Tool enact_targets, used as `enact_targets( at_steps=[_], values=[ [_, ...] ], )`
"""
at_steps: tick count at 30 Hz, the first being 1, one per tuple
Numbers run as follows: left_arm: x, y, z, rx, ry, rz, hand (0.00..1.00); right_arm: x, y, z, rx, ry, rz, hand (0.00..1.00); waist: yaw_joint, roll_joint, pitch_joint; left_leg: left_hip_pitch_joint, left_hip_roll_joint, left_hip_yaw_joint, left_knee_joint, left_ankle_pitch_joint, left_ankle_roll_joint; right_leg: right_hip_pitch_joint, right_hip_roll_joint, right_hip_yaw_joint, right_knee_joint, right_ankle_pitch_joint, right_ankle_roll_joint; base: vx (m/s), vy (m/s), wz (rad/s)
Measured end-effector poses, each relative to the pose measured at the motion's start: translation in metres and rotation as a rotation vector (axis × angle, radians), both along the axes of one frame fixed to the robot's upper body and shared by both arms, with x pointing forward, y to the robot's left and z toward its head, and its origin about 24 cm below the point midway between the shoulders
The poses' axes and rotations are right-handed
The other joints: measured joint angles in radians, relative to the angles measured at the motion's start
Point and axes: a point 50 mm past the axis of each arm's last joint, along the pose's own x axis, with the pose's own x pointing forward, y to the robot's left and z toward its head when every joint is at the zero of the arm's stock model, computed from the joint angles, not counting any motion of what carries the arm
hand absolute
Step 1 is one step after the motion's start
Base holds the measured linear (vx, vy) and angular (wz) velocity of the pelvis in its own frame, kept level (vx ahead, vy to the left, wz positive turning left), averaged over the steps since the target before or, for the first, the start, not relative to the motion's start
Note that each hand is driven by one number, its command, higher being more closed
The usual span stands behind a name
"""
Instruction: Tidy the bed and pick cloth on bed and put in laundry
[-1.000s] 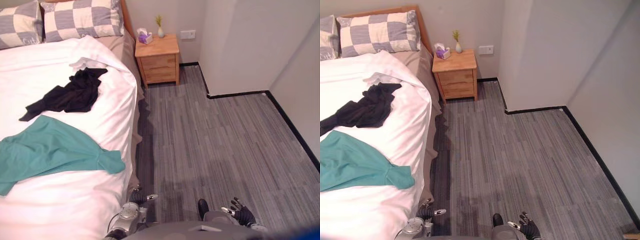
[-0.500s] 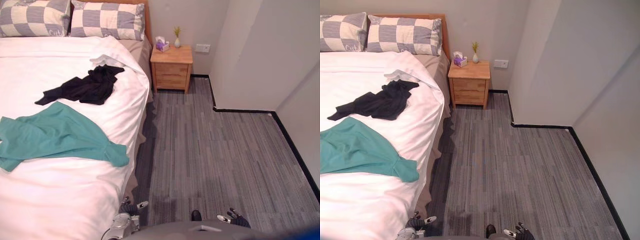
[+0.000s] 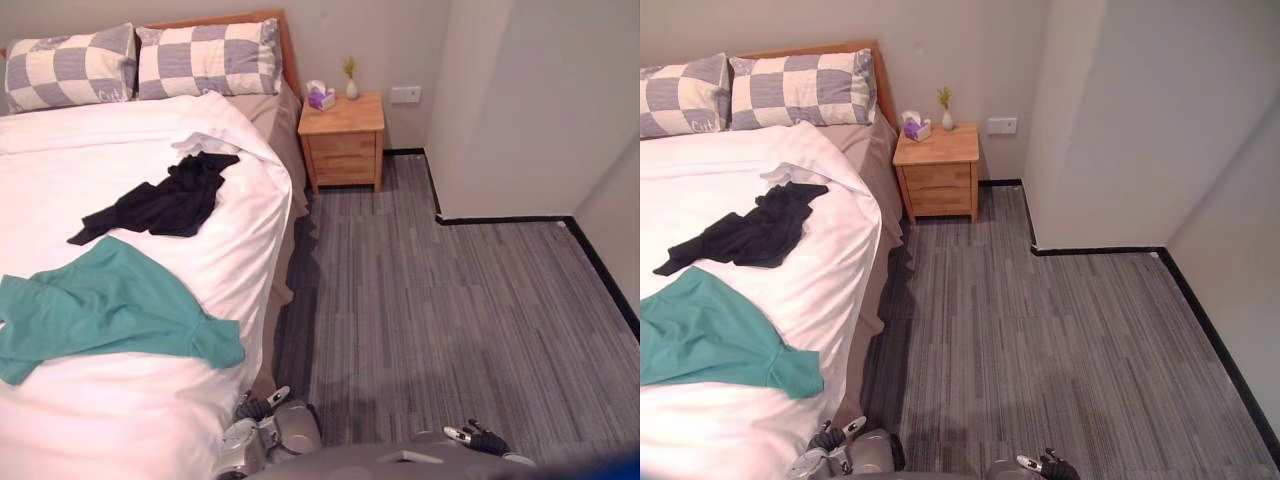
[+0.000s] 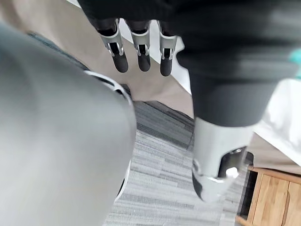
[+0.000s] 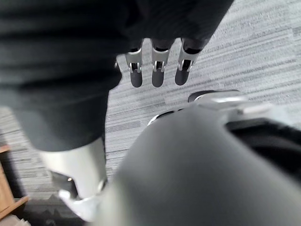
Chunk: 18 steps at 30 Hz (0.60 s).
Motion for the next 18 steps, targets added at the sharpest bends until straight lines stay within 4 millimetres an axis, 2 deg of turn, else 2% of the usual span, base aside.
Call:
enact_targets(
  at_steps=[1,2,3,4,6,7,8,9,11,12,13,14,15,16,18],
  values=[
    [-0.004,0.000,-0.001,-0.002,0.004,0.002,0.00,0.002,-0.001,0.000,0.006,-0.001,-0.006,0.00,0.005,0.006,0.001,0.036,-0.019,-0.005,-0.155,0.053,0.004,0.013,0.001,0.024,-0.013,-0.009,0.016,0.00,0.114,-0.55],
    [-0.004,0.000,-0.001,-0.005,0.003,0.001,0.00,0.003,-0.001,0.000,0.005,-0.004,-0.002,0.00,0.008,0.007,0.000,0.049,-0.021,-0.009,-0.185,0.074,0.011,0.025,0.002,0.035,-0.014,-0.021,0.027,0.17,0.219,-0.60],
    [-0.004,0.002,-0.001,-0.005,0.003,-0.003,0.00,0.005,0.004,0.000,0.018,-0.006,0.000,0.00,0.018,-0.004,-0.003,0.066,-0.032,-0.001,-0.172,0.130,0.057,0.053,-0.012,0.055,-0.015,-0.045,0.046,0.33,0.276,-0.40],
    [-0.004,0.003,-0.001,-0.002,0.002,-0.008,0.00,0.004,0.010,-0.002,0.036,-0.003,-0.001,0.00,0.017,-0.021,-0.011,0.069,-0.058,0.023,-0.135,0.086,0.093,0.074,-0.048,0.063,-0.023,-0.066,0.062,0.37,0.285,-0.31],
    [-0.003,0.010,0.001,0.023,0.004,-0.033,0.00,-0.002,0.020,-0.005,0.070,0.015,-0.020,0.00,0.017,-0.060,-0.039,0.045,-0.095,0.033,-0.080,0.009,0.105,0.078,-0.086,0.068,-0.020,-0.072,0.062,0.38,0.250,-0.15],
    [-0.003,0.008,0.000,0.021,0.012,-0.053,0.00,-0.004,0.021,-0.005,0.074,0.021,-0.032,0.00,0.015,-0.072,-0.052,0.044,-0.111,0.033,-0.073,-0.013,0.116,0.055,-0.101,0.071,0.031,-0.070,0.064,0.42,0.278,-0.03],
    [-0.003,0.007,-0.001,0.022,0.022,-0.068,0.00,-0.003,0.018,-0.005,0.057,0.009,-0.049,0.00,0.014,-0.069,-0.053,0.064,-0.127,0.033,-0.085,-0.028,0.125,0.014,-0.116,0.074,0.132,-0.065,0.067,0.39,0.303,0.14],
    [-0.004,0.009,-0.002,0.029,0.044,-0.096,0.00,0.000,0.012,-0.003,0.035,-0.013,-0.086,0.00,0.008,-0.066,-0.052,0.098,-0.149,0.027,-0.111,-0.035,0.133,-0.058,-0.139,0.073,0.318,-0.039,0.071,0.41,0.293,0.28],
    [-0.002,0.005,-0.002,0.042,0.058,-0.183,0.00,0.008,0.007,0.000,0.014,-0.058,-0.126,0.00,-0.006,-0.062,-0.044,0.198,-0.183,0.006,-0.160,-0.061,0.147,-0.197,-0.186,0.067,0.681,0.081,0.045,0.43,0.239,0.43],
    [-0.002,0.004,-0.003,0.040,0.061,-0.194,0.00,0.009,0.006,0.001,0.009,-0.064,-0.128,0.00,-0.009,-0.065,-0.043,0.233,-0.189,-0.007,-0.172,-0.069,0.152,-0.220,-0.191,0.061,0.756,0.078,0.045,0.45,0.164,0.40],
    [0.000,0.005,-0.003,0.049,0.063,-0.220,0.00,0.011,0.005,0.001,0.004,-0.068,-0.125,0.00,-0.010,-0.065,-0.043,0.309,-0.189,-0.020,-0.205,-0.078,0.156,-0.250,-0.178,0.044,0.849,0.055,0.044,0.31,0.061,0.29],
    [0.000,0.004,-0.003,0.054,0.075,-0.245,0.00,0.014,0.006,0.002,0.004,-0.075,-0.122,0.00,-0.013,-0.063,-0.042,0.380,-0.184,-0.027,-0.247,-0.083,0.152,-0.283,-0.159,0.013,0.871,0.004,0.046,0.20,-0.001,0.24],
    [0.000,0.003,-0.003,0.058,0.078,-0.256,0.00,0.016,0.007,0.002,0.005,-0.081,-0.122,0.00,-0.016,-0.061,-0.041,0.409,-0.178,-0.031,-0.265,-0.087,0.151,-0.305,-0.144,-0.002,0.858,-0.020,0.045,0.00,-0.104,0.24],
    [-0.001,0.003,-0.004,0.057,0.085,-0.262,0.00,0.020,0.006,0.003,0.007,-0.091,-0.123,0.00,-0.029,-0.050,-0.033,0.453,-0.157,-0.039,-0.286,-0.098,0.145,-0.347,-0.107,-0.048,0.787,-0.051,0.039,-0.08,-0.133,0.31],
    [0.000,0.001,-0.005,0.047,0.099,-0.257,0.00,0.023,0.007,0.004,0.018,-0.091,-0.122,0.00,-0.050,-0.021,-0.008,0.502,-0.109,-0.058,-0.300,-0.107,0.139,-0.398,-0.040,-0.106,0.578,-0.052,0.030,-0.09,-0.129,0.44]
  ],
)
